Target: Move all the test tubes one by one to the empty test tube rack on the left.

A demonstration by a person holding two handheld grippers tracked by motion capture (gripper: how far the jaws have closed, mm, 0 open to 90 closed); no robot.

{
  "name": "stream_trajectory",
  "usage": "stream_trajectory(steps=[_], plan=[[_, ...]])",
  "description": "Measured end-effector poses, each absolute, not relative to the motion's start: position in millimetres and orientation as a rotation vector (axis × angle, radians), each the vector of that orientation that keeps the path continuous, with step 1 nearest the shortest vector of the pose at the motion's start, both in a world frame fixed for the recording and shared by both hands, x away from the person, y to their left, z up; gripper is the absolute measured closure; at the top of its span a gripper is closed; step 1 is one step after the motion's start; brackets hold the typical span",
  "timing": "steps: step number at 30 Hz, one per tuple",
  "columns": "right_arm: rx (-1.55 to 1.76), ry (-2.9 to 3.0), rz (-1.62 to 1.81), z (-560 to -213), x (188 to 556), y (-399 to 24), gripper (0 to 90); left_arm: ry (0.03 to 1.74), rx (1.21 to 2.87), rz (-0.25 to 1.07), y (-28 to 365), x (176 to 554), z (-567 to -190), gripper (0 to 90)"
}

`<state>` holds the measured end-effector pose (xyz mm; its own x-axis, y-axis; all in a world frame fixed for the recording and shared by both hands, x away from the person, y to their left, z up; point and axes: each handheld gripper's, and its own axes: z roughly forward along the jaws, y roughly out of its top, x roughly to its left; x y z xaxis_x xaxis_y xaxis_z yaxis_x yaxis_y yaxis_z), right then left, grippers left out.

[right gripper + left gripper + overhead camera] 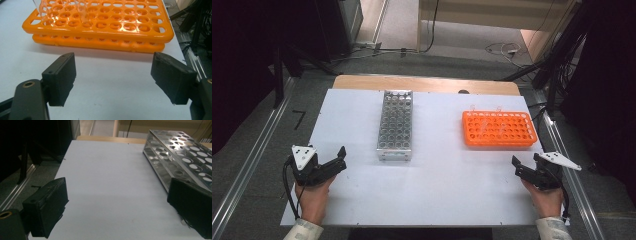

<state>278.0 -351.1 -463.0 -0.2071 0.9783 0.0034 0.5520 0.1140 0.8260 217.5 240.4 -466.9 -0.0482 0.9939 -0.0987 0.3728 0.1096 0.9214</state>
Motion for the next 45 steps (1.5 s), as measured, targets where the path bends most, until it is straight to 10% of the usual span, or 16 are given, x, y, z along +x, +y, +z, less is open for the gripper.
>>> stream_trajectory(steps=[45], plan=[[1.465,1.864,0.974,-461.8,298.0,-338.9,22.6,1.579,1.399,0.882,241.7,223.3,-471.2,3.3]])
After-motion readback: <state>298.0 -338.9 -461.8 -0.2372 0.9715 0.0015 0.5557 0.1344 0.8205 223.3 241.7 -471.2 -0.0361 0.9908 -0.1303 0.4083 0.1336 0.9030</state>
